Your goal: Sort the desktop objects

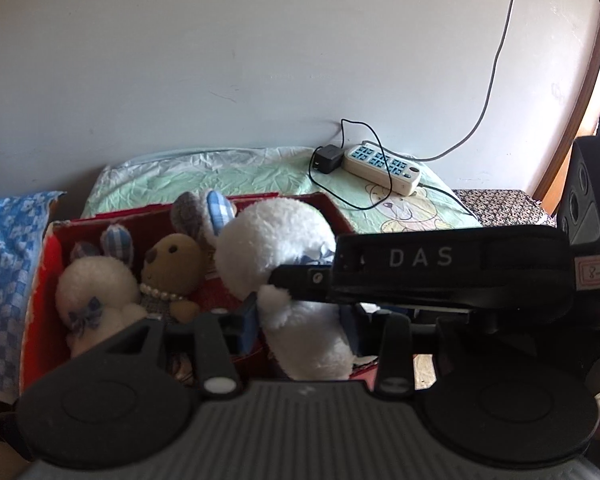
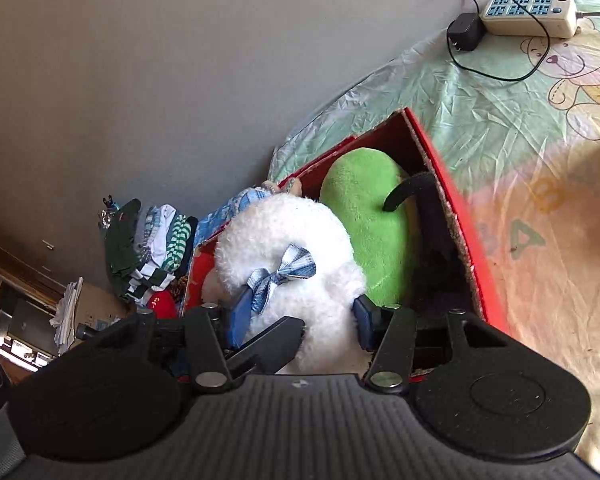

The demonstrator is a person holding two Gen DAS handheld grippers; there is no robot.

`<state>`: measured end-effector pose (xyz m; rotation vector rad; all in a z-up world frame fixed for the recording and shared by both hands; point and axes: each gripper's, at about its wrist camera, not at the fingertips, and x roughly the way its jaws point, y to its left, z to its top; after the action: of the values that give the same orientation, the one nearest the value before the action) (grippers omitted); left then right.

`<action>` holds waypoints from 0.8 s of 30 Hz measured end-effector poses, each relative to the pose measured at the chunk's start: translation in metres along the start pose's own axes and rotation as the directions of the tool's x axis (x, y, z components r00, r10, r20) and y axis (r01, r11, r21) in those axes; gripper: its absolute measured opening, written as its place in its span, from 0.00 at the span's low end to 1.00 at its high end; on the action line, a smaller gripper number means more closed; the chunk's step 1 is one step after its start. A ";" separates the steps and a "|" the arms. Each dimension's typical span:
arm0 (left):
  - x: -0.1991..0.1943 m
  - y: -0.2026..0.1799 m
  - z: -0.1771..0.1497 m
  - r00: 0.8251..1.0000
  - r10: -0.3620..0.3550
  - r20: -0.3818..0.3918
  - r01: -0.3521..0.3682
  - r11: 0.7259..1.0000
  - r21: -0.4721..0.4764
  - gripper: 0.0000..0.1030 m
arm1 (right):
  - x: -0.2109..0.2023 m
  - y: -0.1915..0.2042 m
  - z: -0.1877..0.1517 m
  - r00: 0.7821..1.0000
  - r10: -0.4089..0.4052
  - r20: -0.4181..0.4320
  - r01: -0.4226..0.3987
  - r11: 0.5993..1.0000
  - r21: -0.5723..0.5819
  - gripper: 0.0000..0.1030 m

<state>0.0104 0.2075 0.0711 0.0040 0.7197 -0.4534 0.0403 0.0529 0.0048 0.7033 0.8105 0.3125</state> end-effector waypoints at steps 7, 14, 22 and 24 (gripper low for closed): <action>0.019 -0.013 0.004 1.000 0.004 -0.004 -0.003 0.998 0.066 0.41 | -0.002 -0.014 0.005 0.999 -0.033 0.014 0.033 0.999 0.037 0.53; 0.012 0.009 0.003 0.999 0.045 -0.010 -0.044 0.997 0.059 0.45 | 0.016 0.006 0.004 0.999 -0.024 -0.031 0.024 1.000 0.006 0.53; 0.029 0.016 0.006 0.998 0.063 -0.029 -0.062 0.997 0.045 0.45 | 0.032 0.009 0.006 0.997 -0.058 -0.040 0.059 0.998 0.020 0.53; 0.034 0.012 0.008 0.998 0.063 -0.032 -0.061 0.997 0.050 0.45 | 0.031 0.004 0.008 0.997 -0.063 -0.036 0.064 0.997 0.039 0.52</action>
<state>0.0428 0.2039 0.0532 0.0799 0.7396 -0.4125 0.0665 0.0683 -0.0059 0.7093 0.8720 0.2520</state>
